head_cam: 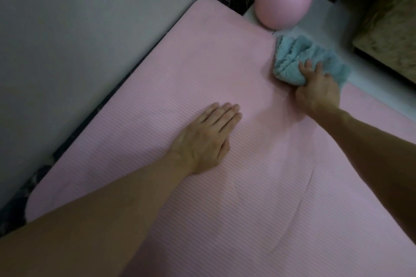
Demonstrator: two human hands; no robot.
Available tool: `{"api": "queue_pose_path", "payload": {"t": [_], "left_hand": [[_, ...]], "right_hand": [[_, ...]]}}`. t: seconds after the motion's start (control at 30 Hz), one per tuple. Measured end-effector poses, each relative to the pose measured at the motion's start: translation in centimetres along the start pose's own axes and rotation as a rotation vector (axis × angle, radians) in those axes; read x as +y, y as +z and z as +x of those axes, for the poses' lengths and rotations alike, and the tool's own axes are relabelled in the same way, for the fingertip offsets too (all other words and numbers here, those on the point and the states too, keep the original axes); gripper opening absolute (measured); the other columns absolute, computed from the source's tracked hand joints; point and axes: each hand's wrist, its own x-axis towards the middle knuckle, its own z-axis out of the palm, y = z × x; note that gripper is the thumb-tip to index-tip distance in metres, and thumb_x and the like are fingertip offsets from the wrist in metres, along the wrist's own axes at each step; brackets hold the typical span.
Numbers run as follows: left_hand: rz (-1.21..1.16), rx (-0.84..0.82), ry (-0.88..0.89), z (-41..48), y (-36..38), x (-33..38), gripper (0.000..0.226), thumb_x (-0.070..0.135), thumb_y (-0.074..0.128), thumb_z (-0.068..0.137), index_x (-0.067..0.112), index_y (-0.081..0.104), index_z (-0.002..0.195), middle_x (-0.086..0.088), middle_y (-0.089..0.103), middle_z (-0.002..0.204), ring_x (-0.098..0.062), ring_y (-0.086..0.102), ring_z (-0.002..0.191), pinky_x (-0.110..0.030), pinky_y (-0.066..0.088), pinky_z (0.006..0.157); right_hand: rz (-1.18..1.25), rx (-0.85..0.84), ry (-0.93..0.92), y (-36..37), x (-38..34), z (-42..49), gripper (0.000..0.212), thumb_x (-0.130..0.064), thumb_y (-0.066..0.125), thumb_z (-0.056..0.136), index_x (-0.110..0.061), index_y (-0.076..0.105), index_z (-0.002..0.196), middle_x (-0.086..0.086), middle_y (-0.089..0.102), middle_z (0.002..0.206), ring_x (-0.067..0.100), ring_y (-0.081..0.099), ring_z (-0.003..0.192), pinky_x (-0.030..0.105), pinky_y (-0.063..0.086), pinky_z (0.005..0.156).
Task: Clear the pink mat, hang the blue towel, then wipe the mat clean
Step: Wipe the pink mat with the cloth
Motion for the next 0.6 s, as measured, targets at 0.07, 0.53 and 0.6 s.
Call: {"api": "queue_pose_path", "payload": {"t": [0.07, 0.53, 0.6], "left_hand": [[-0.014, 0.018, 0.005, 0.0, 0.1, -0.1, 0.057, 0.022, 0.039, 0.092, 0.002, 0.040, 0.145, -0.013, 0.037, 0.153, -0.026, 0.033, 0.142, -0.043, 0.025, 0.117], [-0.040, 0.079, 0.018, -0.2, -0.1, -0.2, 0.052, 0.019, 0.043, 0.089, -0.002, 0.051, 0.136, -0.016, 0.051, 0.142, -0.028, 0.044, 0.134, -0.043, 0.029, 0.116], [-0.028, 0.072, 0.039, -0.4, -0.1, -0.3, 0.049, 0.018, 0.044, 0.088, -0.003, 0.055, 0.130, -0.019, 0.056, 0.134, -0.032, 0.049, 0.129, -0.044, 0.031, 0.115]], "right_hand": [[0.012, 0.003, 0.014, 0.1, 0.1, 0.0, 0.065, -0.008, 0.040, 0.090, -0.026, 0.029, 0.151, 0.013, 0.017, 0.161, 0.045, 0.032, 0.137, 0.047, 0.025, 0.117], [0.310, 0.122, -0.150, 3.0, -3.4, -14.2, 0.077, -0.008, 0.037, 0.064, -0.011, 0.050, 0.140, 0.014, 0.043, 0.148, 0.038, 0.033, 0.140, 0.047, 0.023, 0.118], [0.306, 0.127, -0.213, 4.6, -3.9, -17.1, 0.074, -0.006, 0.043, 0.066, -0.013, 0.051, 0.140, 0.010, 0.044, 0.148, 0.027, 0.029, 0.143, 0.048, 0.022, 0.118]]}}
